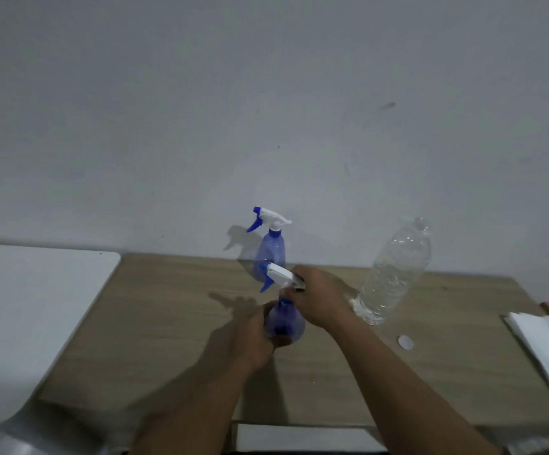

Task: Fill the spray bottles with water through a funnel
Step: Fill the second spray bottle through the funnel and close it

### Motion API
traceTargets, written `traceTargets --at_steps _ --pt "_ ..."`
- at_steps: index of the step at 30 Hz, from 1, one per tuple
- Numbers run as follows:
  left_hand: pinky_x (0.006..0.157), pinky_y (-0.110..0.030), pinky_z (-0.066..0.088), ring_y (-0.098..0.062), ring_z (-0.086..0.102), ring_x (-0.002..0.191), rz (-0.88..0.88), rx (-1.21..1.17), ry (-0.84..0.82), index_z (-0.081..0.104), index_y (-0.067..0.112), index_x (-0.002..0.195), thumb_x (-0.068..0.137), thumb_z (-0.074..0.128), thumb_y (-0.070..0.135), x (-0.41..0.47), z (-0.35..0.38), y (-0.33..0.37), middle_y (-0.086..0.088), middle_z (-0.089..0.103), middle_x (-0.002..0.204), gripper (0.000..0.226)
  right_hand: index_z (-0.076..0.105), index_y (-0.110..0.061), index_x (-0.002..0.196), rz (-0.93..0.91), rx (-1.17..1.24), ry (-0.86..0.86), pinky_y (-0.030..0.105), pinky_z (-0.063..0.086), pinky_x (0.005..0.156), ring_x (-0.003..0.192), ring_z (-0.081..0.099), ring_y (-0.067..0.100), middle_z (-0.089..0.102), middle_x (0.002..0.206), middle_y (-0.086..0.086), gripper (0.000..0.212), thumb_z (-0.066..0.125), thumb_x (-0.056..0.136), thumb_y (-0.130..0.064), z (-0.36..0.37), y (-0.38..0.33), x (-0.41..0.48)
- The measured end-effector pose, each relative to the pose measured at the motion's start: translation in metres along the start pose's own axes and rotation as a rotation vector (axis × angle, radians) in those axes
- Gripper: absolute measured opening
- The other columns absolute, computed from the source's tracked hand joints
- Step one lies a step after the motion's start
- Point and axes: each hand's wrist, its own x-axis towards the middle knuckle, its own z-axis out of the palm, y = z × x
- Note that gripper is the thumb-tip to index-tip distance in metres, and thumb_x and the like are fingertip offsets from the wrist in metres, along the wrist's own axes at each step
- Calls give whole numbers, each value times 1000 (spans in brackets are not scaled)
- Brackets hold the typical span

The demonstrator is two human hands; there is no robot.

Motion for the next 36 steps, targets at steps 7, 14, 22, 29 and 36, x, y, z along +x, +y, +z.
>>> traceTargets --at_steps 7,14,22,29,36 --pt "92 -33 52 -12 64 107 -9 149 27 61 40 111 62 78 41 -17 47 -10 16 65 113 52 56 -17 84 45 63 2 24 36 53 66 49 15 52 74 -6 14 69 85 -18 -3 46 -29" --pt "81 -5 26 -11 50 124 -28 373 26 47 25 139 92 60 15 -24 67 -10 6 54 136 50 63 -18 94 67 187 72 19 35 55 67 52 6 60 78 -7 25 79 80 -32 14 76 -45" --pt "101 -16 37 -4 53 119 7 506 18 45 35 137 87 63 18 -24 67 -10 12 56 133 56 65 -12 90 107 329 180 15 41 59 71 58 15 63 80 1 29 83 77 -31 30 87 -49" --pt "99 -26 48 -4 57 110 6 558 44 41 43 137 81 66 25 -25 67 -15 15 59 127 64 64 -19 100 54 421 115 9 46 66 79 63 0 67 86 -9 24 80 81 -19 31 91 -46" --pt "92 -16 45 -1 58 108 48 536 71 37 43 142 85 66 22 -25 70 -21 17 58 123 67 63 -23 103 158 778 208 22 56 79 92 70 1 75 95 -8 34 84 78 -12 48 102 -57"
